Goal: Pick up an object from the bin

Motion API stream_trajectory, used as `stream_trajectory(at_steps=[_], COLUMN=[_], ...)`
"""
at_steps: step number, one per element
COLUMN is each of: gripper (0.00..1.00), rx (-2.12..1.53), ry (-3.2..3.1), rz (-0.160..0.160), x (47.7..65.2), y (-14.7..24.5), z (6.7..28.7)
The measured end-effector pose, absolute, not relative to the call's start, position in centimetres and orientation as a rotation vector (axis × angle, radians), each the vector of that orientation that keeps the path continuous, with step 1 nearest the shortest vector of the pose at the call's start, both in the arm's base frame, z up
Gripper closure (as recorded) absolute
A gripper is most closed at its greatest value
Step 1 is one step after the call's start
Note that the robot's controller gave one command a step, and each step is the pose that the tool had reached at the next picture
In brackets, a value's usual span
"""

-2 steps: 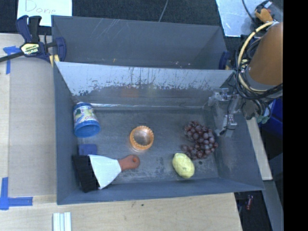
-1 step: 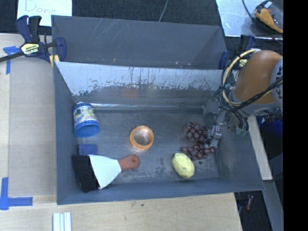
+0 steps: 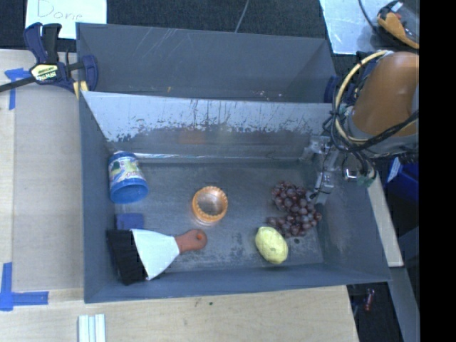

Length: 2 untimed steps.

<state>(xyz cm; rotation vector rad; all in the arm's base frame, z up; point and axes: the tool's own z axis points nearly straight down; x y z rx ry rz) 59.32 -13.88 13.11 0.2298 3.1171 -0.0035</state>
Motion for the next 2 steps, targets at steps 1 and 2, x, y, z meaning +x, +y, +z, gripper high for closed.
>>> stream_trajectory(at_steps=[1, 2], gripper=[0.00, 0.00], rx=[-0.318, 0.632], ry=[3.115, 3.062], rz=[-0.003, 0.000], x=[57.1, 57.9], y=[-11.8, -13.3], z=[10.0, 7.3])
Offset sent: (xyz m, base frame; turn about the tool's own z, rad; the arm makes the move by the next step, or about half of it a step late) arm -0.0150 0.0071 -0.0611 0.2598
